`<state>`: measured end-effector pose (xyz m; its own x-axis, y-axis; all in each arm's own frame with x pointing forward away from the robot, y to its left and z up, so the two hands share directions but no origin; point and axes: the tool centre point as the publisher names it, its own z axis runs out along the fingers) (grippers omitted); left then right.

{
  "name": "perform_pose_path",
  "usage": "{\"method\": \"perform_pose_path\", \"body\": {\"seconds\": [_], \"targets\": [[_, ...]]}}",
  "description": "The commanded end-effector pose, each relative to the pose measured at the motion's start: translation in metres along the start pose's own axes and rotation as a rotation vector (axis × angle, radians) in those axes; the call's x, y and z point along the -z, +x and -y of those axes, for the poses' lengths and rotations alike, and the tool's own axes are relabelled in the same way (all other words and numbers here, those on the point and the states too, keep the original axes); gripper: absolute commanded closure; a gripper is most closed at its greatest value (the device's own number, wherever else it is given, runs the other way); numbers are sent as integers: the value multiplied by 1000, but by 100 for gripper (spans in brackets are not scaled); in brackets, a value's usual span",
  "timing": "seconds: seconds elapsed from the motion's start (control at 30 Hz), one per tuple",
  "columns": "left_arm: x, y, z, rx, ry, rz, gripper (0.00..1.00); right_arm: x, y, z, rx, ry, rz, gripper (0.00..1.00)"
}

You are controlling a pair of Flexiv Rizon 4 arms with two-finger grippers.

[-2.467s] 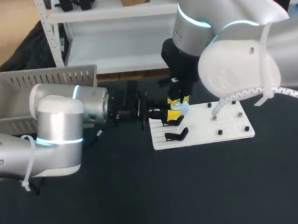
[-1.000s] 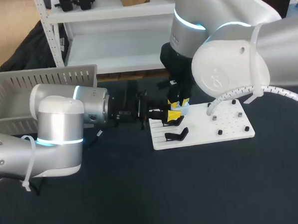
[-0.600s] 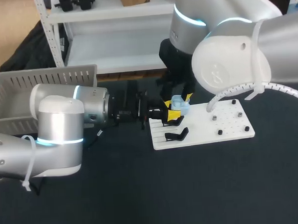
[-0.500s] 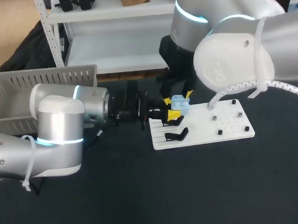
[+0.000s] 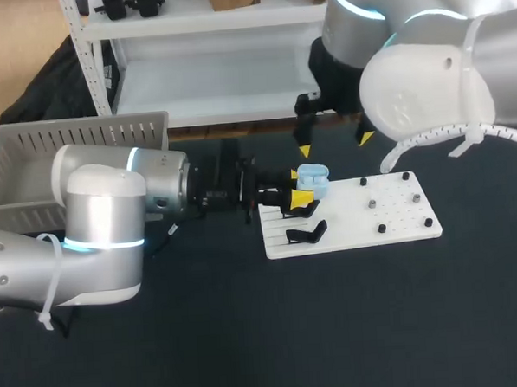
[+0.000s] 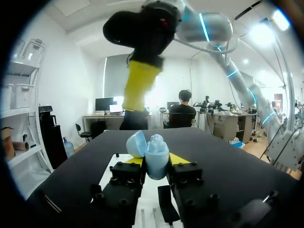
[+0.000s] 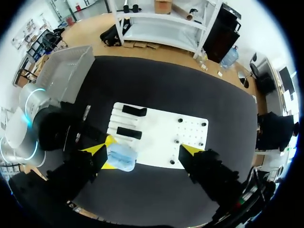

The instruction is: Pick up each earbud case from the left stands, insert the matching earbuds, close the lid, and place the case in the box.

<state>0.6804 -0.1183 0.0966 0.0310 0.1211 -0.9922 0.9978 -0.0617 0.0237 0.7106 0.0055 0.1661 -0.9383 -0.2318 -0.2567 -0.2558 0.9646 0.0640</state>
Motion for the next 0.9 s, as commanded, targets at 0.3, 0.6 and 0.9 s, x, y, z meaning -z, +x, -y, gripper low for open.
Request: {"method": "perform_pose_path", "body": {"seconds": [0.3, 0.6, 0.9], "targets": [[0, 0, 0, 0, -1, -2, 100, -17, -17, 23, -57, 19, -59, 0], [0, 0, 0, 0, -1, -2, 100, -40, -6, 23, -59, 6, -114, 0], [0, 0, 0, 0, -1, -2, 100, -35, 16, 14, -43, -14, -144, 0]]}}
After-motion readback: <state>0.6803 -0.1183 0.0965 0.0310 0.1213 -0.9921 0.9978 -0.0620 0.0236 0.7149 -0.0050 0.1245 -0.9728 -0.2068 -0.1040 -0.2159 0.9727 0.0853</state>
